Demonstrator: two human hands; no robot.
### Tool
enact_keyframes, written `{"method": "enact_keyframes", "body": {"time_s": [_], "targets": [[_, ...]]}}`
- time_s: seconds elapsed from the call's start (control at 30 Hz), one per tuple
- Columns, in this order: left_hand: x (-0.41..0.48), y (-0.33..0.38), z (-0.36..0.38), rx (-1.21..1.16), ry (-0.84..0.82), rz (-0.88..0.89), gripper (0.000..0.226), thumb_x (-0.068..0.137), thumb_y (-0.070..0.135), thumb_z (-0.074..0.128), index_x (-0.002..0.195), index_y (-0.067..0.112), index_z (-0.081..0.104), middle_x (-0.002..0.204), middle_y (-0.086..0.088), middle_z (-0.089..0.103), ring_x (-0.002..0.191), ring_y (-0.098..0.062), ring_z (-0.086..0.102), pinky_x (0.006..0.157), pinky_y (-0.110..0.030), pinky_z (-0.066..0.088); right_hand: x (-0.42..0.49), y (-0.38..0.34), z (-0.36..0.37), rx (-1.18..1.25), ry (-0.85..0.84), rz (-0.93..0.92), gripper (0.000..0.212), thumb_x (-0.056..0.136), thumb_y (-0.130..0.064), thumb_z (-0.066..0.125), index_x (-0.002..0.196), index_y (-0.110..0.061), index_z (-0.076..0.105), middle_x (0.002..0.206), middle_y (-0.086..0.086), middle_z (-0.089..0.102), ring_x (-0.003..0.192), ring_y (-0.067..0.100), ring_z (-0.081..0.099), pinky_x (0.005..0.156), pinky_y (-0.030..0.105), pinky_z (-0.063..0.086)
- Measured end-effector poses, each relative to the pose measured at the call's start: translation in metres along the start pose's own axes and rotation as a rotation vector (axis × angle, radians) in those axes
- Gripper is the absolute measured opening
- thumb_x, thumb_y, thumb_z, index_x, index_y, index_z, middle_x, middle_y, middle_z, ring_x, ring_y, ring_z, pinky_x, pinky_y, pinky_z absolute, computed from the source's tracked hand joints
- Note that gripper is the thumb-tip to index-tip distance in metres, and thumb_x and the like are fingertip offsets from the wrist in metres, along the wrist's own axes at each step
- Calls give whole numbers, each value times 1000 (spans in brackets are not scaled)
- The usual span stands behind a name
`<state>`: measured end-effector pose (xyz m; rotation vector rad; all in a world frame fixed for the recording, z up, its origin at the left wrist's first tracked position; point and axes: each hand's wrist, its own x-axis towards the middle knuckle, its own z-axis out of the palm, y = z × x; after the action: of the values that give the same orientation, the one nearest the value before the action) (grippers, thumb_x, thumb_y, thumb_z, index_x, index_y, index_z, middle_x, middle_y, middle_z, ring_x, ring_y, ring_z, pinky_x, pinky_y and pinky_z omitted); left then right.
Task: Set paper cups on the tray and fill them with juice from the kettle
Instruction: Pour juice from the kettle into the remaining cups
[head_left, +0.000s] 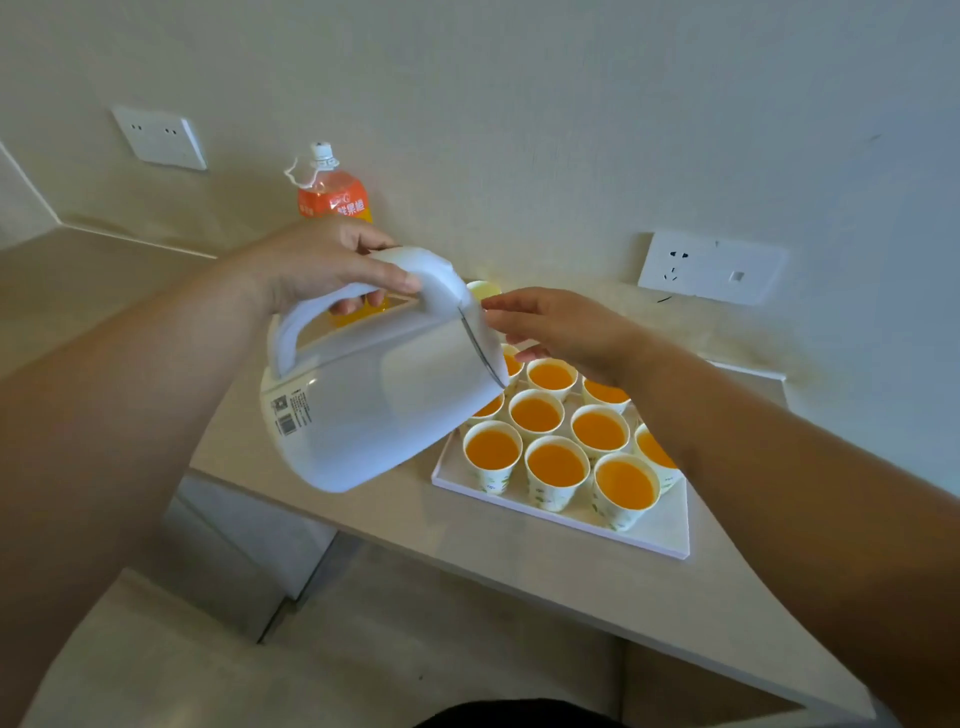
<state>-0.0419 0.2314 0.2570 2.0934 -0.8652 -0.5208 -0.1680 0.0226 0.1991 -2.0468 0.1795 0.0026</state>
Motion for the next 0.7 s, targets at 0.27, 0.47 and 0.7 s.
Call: {"method": "enact_keyframes", "body": {"time_s": [0.27,0.47,0.7], "targets": [[47,25,10,82,-104,40,39,54,51,78,76,19,71,62,-1,58,46,-15,44,50,-24,37,10,19,-16,147,69,66,44,92,-37,58,132,-20,53,125,-1,61,115,16,58,96,33,50],[71,41,17,259,-158,89,25,75,40,76,83,17,71,61,4,58,49,-15,44,56,-25,38,10,30,-15,231,175,124,47,92,-31,60,136,-18,48,121,1,62,108,14,60,89,28,52],[87,51,24,356,-223,132,27,77,41,74,85,15,70,63,4,59,44,-11,46,56,-25,40,8,38,-12,284,263,154,43,93,-28,60,133,-18,49,110,-4,65,97,8,63,73,19,52]]}}
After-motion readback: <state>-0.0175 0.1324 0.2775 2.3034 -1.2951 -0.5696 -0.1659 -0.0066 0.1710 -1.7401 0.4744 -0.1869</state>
